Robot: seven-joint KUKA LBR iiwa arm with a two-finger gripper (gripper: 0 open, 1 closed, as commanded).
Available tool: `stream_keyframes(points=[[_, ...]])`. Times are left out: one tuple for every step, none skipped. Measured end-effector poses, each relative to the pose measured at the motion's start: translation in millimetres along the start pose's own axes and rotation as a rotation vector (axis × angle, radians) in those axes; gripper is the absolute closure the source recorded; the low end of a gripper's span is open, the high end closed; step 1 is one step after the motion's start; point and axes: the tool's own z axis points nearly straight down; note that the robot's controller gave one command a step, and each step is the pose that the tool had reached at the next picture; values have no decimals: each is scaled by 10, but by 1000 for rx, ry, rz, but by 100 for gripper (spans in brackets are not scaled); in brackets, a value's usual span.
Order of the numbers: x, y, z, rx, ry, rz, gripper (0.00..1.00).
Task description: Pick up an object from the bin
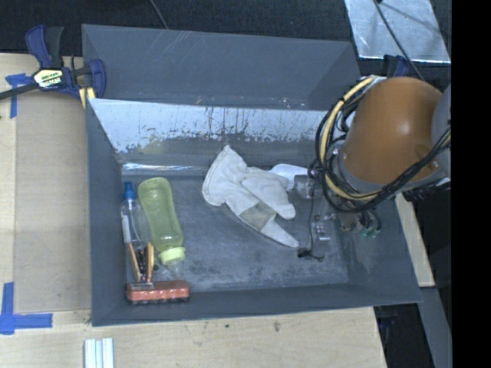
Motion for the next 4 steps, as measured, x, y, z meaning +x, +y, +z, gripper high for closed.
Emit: stream_keyframes(points=[[-17, 0, -40, 0, -9, -1, 0], [-219, 93, 399, 0, -15, 59, 0], [-261, 180, 759, -1, -5, 301, 0], [-387, 144, 923, -1, -10, 446, 0]])
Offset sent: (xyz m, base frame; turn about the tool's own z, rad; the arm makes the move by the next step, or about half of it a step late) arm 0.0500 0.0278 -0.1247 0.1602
